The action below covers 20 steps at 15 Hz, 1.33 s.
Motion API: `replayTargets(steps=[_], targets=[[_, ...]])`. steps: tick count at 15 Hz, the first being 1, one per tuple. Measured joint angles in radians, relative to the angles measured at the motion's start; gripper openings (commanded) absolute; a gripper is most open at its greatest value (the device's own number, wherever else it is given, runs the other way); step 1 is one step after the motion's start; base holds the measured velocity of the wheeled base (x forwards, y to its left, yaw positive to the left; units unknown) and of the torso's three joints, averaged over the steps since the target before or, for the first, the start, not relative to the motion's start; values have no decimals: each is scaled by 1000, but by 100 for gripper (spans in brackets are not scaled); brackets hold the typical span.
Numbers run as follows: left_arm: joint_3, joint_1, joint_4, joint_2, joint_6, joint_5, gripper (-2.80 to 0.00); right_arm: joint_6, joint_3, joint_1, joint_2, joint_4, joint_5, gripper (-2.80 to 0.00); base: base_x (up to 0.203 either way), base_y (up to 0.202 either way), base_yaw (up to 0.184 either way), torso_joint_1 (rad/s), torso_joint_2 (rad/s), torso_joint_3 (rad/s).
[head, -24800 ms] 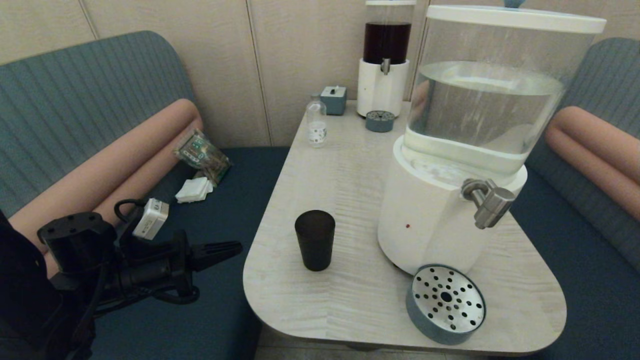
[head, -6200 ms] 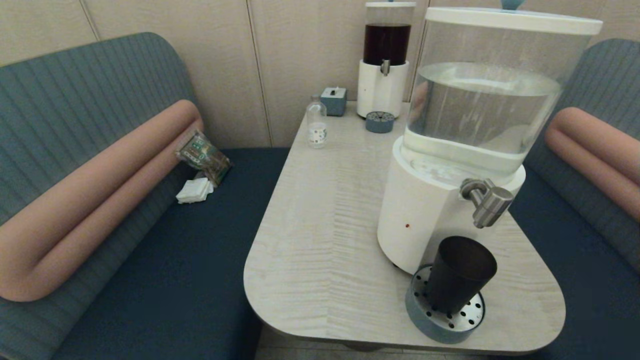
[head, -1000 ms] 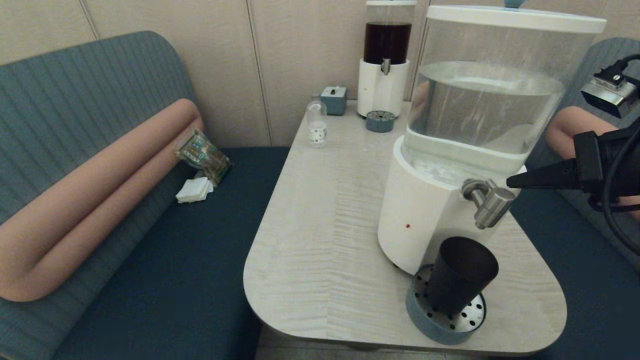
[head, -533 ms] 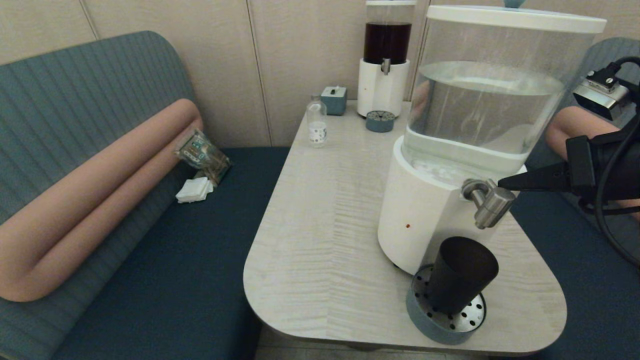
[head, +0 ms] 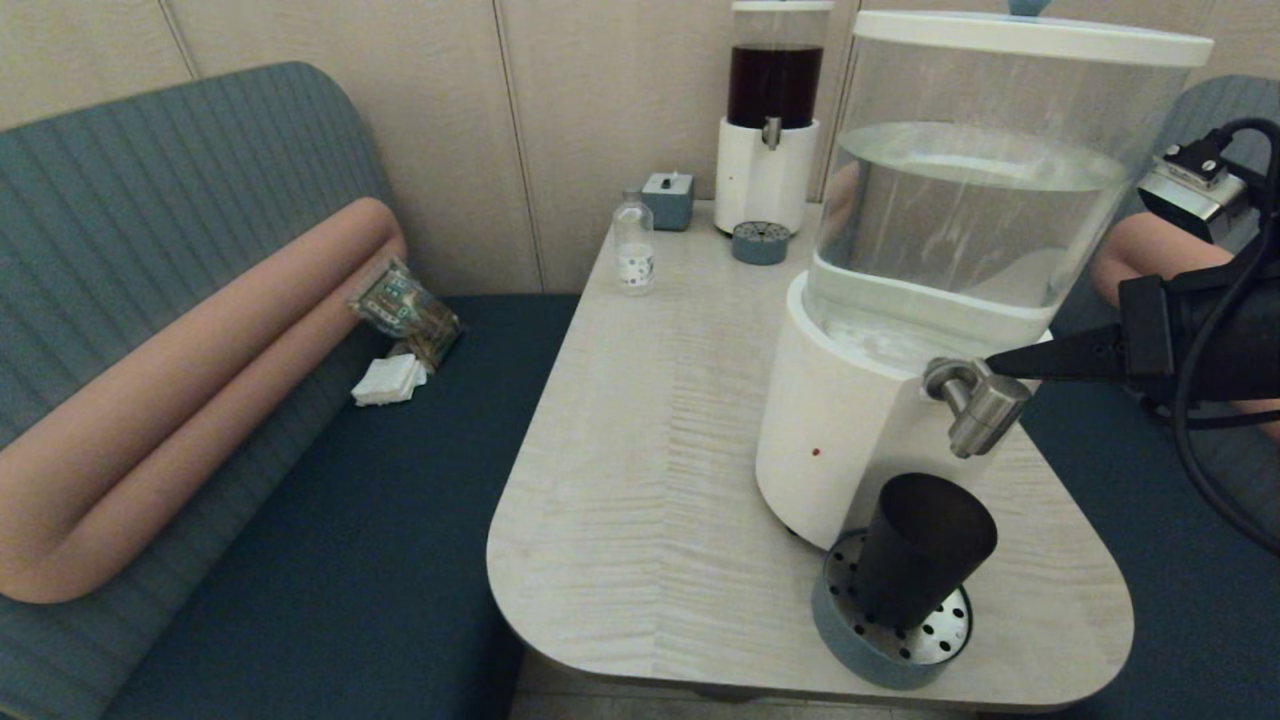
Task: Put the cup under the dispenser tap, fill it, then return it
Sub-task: Turn on the faucet
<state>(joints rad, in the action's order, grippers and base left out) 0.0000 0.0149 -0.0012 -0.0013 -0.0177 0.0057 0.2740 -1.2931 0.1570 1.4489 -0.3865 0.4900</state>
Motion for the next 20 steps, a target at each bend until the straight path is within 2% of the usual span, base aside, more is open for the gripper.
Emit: replayTargets(steps=[5,20], targets=[[0,0,0,0,0,0,-280,1,9,24,6,11,1,-280,0,0,0,0,0,0],[0,0,0,1,0,0,-280,-1,54,32,10,96,123,-280,0,0,0,0,0,0]])
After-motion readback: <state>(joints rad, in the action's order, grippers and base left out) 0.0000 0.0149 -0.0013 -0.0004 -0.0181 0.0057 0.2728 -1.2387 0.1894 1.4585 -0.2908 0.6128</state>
